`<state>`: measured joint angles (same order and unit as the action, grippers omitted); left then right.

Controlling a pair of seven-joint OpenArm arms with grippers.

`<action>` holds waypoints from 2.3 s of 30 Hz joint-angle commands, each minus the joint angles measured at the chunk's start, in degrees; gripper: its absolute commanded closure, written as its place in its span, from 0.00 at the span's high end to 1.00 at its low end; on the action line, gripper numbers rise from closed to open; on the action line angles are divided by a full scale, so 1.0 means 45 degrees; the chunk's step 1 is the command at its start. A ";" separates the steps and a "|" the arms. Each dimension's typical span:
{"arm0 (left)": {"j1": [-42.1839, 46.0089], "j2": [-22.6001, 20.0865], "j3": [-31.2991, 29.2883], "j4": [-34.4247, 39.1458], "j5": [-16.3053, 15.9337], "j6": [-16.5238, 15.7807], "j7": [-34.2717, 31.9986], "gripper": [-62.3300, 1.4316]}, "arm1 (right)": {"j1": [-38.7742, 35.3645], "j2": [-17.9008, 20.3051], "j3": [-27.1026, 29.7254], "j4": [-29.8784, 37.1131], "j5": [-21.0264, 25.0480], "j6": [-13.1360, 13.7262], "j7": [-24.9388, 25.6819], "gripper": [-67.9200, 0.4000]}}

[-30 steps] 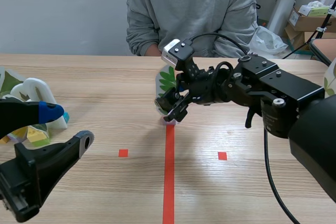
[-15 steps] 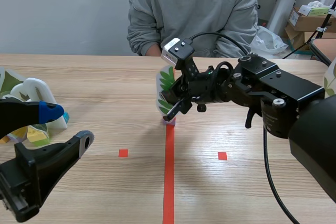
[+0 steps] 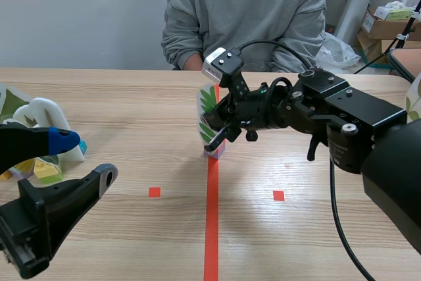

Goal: Do the leaf sorting experiment

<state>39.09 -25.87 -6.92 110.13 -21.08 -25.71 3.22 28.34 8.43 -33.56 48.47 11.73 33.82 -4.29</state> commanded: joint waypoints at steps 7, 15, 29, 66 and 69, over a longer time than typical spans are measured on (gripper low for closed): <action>0.0058 0.0097 -0.0029 0.0185 -0.0131 -0.0034 -0.0180 0.71 | 0.0262 0.0141 0.1258 0.0355 0.0058 0.0005 0.0262 0.03; 0.0058 0.0097 -0.0029 0.0185 -0.0131 -0.0034 -0.0180 0.71 | 0.0257 0.0243 0.3347 0.0612 0.0063 0.0000 -0.0306 0.03; 0.0053 0.0238 -0.0024 0.0185 -0.0175 -0.0034 -0.0282 0.71 | -0.0937 0.1719 0.6654 0.1185 0.0593 -0.1953 -0.0986 0.03; 0.0053 0.0238 -0.0024 0.0185 -0.0175 -0.0034 -0.0282 0.71 | -0.2919 0.2288 0.8480 0.1909 0.1161 -0.2662 -0.0777 0.48; 0.0053 0.0238 -0.0024 0.0185 -0.0175 -0.0034 -0.0277 0.71 | -0.2992 0.2293 0.8480 0.2166 0.1156 -0.2662 -0.0777 0.53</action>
<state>39.09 -25.06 -6.92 110.13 -21.10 -25.71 2.83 14.48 17.80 4.45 56.58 16.32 21.82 -8.86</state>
